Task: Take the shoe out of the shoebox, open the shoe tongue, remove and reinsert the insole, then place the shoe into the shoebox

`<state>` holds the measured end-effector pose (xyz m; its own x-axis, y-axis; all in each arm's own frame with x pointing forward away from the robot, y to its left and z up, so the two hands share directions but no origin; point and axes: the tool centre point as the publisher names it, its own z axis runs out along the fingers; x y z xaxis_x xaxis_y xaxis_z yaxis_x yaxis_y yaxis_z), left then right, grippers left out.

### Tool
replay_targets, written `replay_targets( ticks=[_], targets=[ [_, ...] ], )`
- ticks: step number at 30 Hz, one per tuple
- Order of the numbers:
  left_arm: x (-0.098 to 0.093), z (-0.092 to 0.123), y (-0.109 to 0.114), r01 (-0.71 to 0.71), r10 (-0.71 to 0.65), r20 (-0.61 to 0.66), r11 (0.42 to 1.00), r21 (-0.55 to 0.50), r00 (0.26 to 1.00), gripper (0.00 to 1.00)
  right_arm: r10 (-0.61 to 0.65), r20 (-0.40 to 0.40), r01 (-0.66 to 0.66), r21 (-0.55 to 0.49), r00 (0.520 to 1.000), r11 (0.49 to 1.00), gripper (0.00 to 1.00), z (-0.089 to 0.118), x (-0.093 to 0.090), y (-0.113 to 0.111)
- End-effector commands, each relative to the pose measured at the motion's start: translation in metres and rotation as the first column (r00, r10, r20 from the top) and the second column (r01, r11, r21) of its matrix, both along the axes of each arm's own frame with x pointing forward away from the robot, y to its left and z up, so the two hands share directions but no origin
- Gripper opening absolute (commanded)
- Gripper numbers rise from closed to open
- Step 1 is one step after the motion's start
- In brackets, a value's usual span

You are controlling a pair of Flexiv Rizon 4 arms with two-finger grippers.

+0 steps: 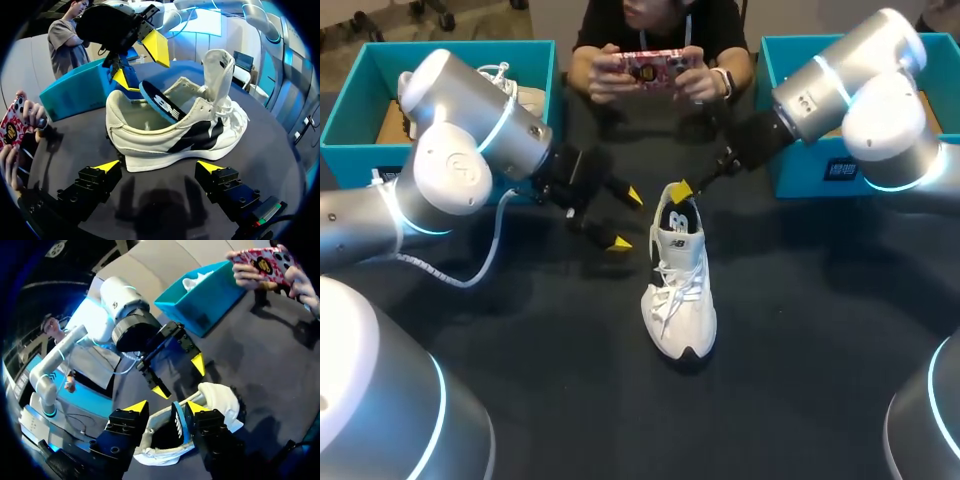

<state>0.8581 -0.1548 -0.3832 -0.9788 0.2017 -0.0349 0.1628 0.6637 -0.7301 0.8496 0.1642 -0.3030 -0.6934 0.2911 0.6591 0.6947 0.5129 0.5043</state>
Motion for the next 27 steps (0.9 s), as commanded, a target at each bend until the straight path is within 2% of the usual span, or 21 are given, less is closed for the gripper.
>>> replay_targets(
  ticks=[1,4,9,14,19,22,24,25,26,27],
  targets=[
    [-0.003,0.004,0.004,-0.001,0.001,0.003,1.000,0.002,1.000,1.00,-0.052,0.069,0.051,0.018,0.996,0.999,0.49,0.011,-0.007,-0.007],
    [-0.004,0.004,0.006,-0.002,0.001,0.002,1.000,0.002,1.000,1.00,-0.072,0.124,0.067,0.046,0.990,0.997,0.48,0.021,-0.005,-0.008],
    [-0.006,0.005,0.009,0.002,-0.002,-0.003,1.000,0.007,1.000,1.00,-0.107,0.169,0.098,0.057,0.980,0.993,0.49,0.038,-0.006,-0.015],
    [-0.007,0.012,0.015,0.015,-0.015,0.001,1.000,0.011,1.000,1.00,-0.164,0.180,0.154,0.069,0.970,0.986,0.50,0.051,-0.014,-0.025],
    [-0.008,0.021,0.021,0.023,-0.024,0.007,1.000,0.016,1.000,1.00,-0.236,0.165,0.233,0.039,0.958,0.972,0.49,0.063,-0.023,-0.035],
    [-0.008,0.029,0.025,0.029,-0.029,0.007,0.999,0.016,1.000,1.00,-0.284,0.141,0.286,0.004,0.948,0.958,0.36,0.067,-0.026,-0.039],
    [-0.008,0.034,0.026,0.030,-0.030,0.016,1.000,0.010,0.999,1.00,-0.305,0.141,0.310,-0.010,0.942,0.951,0.20,0.069,-0.027,-0.041],
    [-0.008,0.037,0.026,0.030,-0.030,0.018,1.000,0.008,0.999,1.00,-0.322,0.139,0.328,-0.023,0.937,0.944,0.06,0.070,-0.028,-0.042],
    [-0.008,0.040,0.027,0.031,-0.032,0.023,0.999,0.005,0.999,1.00,-0.331,0.139,0.338,-0.033,0.933,0.940,0.00,0.070,-0.028,-0.042],
    [-0.007,0.044,0.027,0.032,-0.032,0.032,0.999,0.000,0.999,1.00,-0.346,0.137,0.356,-0.054,0.928,0.933,0.00,0.072,-0.028,-0.042]
  ],
)
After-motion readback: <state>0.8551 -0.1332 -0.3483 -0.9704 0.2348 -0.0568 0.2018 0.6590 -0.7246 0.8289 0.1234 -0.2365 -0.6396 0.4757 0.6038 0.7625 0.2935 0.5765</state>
